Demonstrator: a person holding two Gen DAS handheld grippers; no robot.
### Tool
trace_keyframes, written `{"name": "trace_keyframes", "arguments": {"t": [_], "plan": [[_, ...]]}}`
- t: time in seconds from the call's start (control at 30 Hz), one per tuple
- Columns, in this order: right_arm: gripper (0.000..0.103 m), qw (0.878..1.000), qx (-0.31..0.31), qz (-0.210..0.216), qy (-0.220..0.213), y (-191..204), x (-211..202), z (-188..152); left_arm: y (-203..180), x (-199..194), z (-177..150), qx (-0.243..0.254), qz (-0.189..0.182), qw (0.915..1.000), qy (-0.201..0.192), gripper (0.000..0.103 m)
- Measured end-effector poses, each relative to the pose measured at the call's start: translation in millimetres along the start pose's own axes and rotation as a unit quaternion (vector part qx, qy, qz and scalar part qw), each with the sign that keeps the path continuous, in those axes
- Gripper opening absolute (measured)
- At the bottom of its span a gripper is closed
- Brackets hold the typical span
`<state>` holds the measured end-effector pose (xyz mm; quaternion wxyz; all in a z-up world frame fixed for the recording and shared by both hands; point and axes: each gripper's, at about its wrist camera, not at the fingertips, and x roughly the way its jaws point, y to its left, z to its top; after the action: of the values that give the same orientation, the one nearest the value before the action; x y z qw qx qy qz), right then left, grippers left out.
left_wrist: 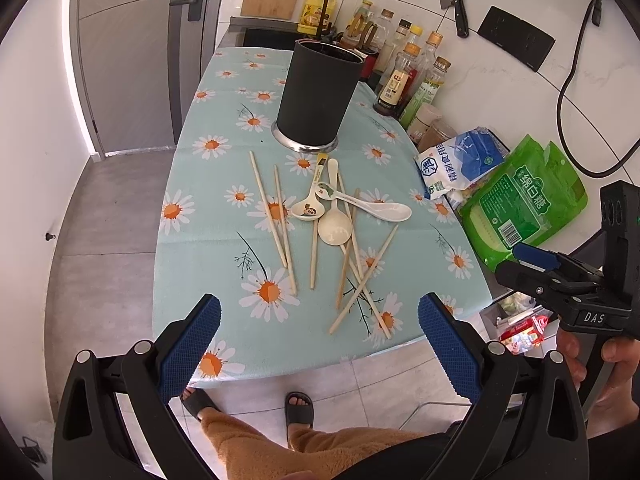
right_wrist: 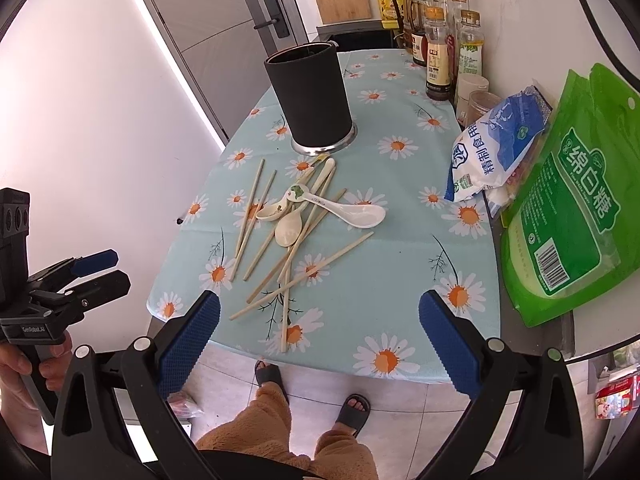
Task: Organize utensils
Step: 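Close the left gripper on a wooden chopstick while the right gripper grasps a white spoon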
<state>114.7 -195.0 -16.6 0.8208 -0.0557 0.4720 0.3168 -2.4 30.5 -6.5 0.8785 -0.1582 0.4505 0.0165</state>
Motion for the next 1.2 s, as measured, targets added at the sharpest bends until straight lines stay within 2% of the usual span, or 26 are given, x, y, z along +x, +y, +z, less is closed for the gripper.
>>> {"name": "trace_keyframes", "arguments": {"t": [0.17,0.23,0.4,0.47,0.57,0.67,0.73,0.8,0.97,1.0,1.2], "plan": [[0.097,1.0,0.004,0.006,-0.001,-8,9,6,-3,8,7,-0.004,-0.005,1.0,0.005,0.096],[0.084,1.0,0.015,0.009,0.009,-15,20,10,-3,13,9,-0.007,-0.009,0.9999,0.01,0.096],[0.072,0.996,0.073,0.034,0.033,-38,52,22,2,30,19,-0.02,-0.012,0.9991,0.037,0.096],[0.065,0.994,0.094,0.029,0.04,-44,63,26,7,36,24,-0.025,-0.015,0.9987,0.042,0.096],[0.061,0.989,0.136,0.033,0.053,-56,83,33,15,46,31,-0.027,-0.019,0.9983,0.047,0.096],[0.054,0.98,0.182,0.047,0.063,-67,103,39,24,59,42,-0.029,-0.03,0.9976,0.055,0.096],[0.047,0.969,0.226,0.063,0.076,-75,118,42,29,68,50,-0.029,-0.037,0.9971,0.06,0.096],[0.044,0.958,0.264,0.079,0.08,-81,128,42,33,78,59,-0.025,-0.041,0.9968,0.064,0.096],[0.035,0.929,0.349,0.089,0.086,-100,148,40,45,94,79,-0.019,-0.048,0.996,0.073,0.096],[0.031,0.926,0.356,0.089,0.085,-102,150,40,49,98,83,-0.019,-0.05,0.9957,0.076,0.096],[0.021,0.921,0.379,0.061,0.07,-103,154,42,67,114,94,-0.016,-0.063,0.9936,0.092,0.096]]}}
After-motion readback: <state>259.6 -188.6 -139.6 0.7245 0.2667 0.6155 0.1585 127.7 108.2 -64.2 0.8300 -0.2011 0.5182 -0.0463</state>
